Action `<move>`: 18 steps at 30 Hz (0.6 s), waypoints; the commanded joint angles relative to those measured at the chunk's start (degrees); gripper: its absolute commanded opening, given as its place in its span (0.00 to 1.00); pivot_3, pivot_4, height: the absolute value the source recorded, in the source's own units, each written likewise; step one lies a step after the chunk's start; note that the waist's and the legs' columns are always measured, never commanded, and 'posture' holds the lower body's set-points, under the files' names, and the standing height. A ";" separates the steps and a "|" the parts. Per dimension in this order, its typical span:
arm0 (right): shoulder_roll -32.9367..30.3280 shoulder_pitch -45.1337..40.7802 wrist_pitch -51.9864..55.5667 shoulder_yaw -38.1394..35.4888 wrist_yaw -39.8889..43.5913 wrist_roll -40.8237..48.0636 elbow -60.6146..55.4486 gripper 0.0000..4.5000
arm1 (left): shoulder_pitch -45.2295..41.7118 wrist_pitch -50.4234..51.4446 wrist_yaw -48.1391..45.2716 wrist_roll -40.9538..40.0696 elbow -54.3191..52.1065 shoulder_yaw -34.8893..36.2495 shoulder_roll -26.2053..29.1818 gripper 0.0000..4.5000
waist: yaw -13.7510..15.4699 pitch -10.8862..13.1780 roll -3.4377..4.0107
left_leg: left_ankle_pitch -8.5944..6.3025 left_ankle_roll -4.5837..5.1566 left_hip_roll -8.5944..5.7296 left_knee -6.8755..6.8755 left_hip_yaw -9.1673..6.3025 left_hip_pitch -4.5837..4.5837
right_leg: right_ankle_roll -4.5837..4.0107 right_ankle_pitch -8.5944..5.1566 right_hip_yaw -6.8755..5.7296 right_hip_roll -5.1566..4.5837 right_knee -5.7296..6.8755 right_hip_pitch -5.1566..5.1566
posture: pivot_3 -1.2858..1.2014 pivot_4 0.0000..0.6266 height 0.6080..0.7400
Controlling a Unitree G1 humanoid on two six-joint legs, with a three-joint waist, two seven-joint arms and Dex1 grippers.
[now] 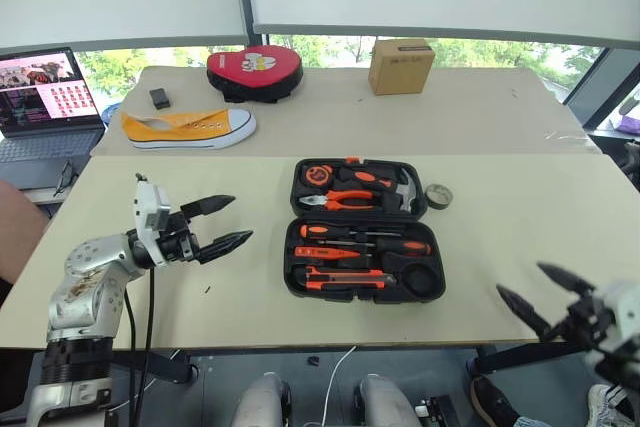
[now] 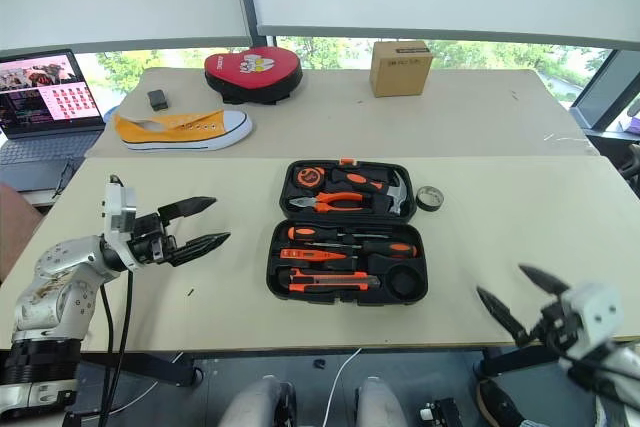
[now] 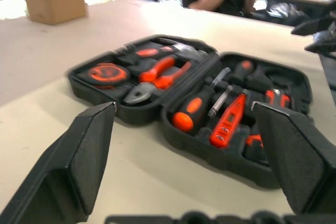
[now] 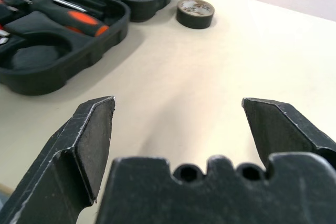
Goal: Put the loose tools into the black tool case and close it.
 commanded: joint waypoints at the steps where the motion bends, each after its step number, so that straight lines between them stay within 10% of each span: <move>1: -9.54 -11.58 8.84 6.44 3.52 -2.39 3.97 1.00 | -0.40 1.73 1.77 -1.60 -4.58 -1.60 -1.02 0.99 | -0.06 0.02 -0.03 | 0.00 0.00 0.00 0.00 0.00 0.02 | 0.01 0.00 -0.01 0.02 -0.01 0.01 | 0.52 0.24 1.00; 7: -15.95 -40.07 13.75 25.55 13.67 -11.96 21.79 1.00 | -1.26 0.22 3.56 0.43 -5.43 -4.73 -3.00 0.99 | -0.15 0.09 -0.14 | 0.00 0.00 0.02 -0.15 -0.09 -0.06 | -0.02 0.00 -0.05 0.24 0.03 -0.14 | 0.52 0.24 1.00; 18: -5.08 -74.52 0.78 47.91 23.12 -33.75 62.27 1.00 | -3.90 -1.40 3.53 1.33 -4.31 -7.99 -4.28 0.99 | 0.01 0.16 -0.14 | 0.05 -0.07 -0.13 -0.22 0.08 -0.67 | 0.00 0.00 -0.07 0.18 0.02 -0.81 | 0.52 0.24 1.00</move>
